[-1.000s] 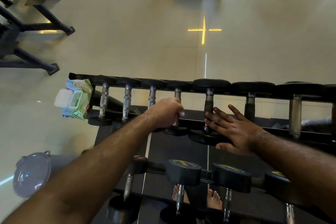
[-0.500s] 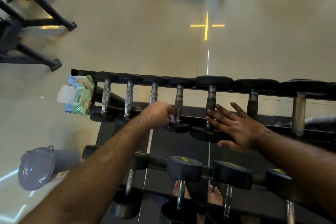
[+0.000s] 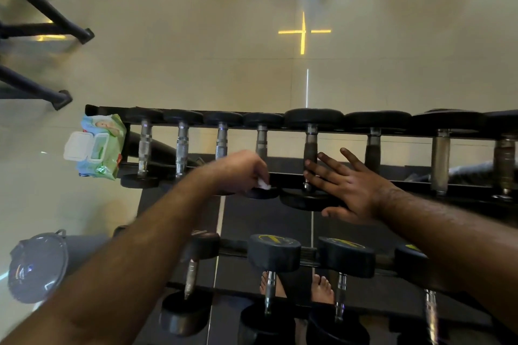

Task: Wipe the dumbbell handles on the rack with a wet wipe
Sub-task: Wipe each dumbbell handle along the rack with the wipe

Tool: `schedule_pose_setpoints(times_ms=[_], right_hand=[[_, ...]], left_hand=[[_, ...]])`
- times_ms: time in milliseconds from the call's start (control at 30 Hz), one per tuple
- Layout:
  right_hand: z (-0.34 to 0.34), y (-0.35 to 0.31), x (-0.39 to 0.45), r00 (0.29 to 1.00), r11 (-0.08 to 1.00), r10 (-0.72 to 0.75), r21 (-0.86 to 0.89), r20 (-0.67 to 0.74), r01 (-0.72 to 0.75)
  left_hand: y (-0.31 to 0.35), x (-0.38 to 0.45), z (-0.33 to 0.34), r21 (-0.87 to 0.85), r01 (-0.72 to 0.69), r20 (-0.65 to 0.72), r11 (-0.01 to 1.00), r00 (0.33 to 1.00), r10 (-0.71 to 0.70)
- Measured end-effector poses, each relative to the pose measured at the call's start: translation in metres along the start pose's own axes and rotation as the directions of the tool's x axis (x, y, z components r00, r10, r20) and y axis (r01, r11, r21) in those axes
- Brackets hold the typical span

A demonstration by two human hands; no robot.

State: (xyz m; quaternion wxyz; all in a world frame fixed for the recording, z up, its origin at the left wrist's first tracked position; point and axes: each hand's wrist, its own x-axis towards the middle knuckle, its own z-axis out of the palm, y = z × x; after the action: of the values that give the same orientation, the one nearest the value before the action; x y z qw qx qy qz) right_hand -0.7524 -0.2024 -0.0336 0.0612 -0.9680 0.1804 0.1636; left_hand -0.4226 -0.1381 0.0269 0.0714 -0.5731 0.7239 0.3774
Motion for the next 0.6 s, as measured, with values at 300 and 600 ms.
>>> schedule_pose_setpoints(times_ms=[300, 600], right_hand=[[0.001, -0.001, -0.002, 1.000, 1.000, 0.004, 0.008, -0.010, -0.004], [0.004, 0.000, 0.000, 0.999, 1.000, -0.009, -0.011, -0.053, 0.009]], left_hand=[[-0.016, 0.038, 0.024, 0.348, -0.001, -0.620, 0.937, 0.749, 0.231], [-0.037, 0.039, 0.007, 0.665, -0.176, -0.375, 0.726, 0.762, 0.528]])
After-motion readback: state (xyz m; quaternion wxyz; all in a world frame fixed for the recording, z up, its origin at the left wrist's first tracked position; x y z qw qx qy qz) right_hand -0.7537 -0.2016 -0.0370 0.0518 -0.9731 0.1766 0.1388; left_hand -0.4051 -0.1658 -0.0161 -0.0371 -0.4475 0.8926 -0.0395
